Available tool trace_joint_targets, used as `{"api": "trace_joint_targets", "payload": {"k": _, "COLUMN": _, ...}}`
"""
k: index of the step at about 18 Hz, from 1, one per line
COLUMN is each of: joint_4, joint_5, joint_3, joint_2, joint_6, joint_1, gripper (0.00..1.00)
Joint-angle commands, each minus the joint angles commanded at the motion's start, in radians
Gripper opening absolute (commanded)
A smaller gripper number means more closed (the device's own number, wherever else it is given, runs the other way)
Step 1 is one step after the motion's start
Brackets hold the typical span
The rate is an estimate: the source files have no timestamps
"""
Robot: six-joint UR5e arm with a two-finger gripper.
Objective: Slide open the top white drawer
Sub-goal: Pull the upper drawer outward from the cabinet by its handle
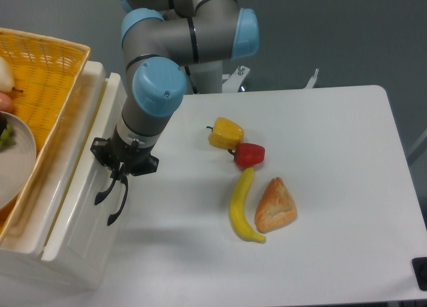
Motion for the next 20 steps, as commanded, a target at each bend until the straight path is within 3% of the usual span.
{"api": "trace_joint_targets", "payload": {"k": 20, "joint_4": -0.005, "joint_5": 0.0, "joint_3": 0.0, "joint_2": 0.002, "joint_6": 0.075, "joint_1": 0.12, "gripper": 0.1}}
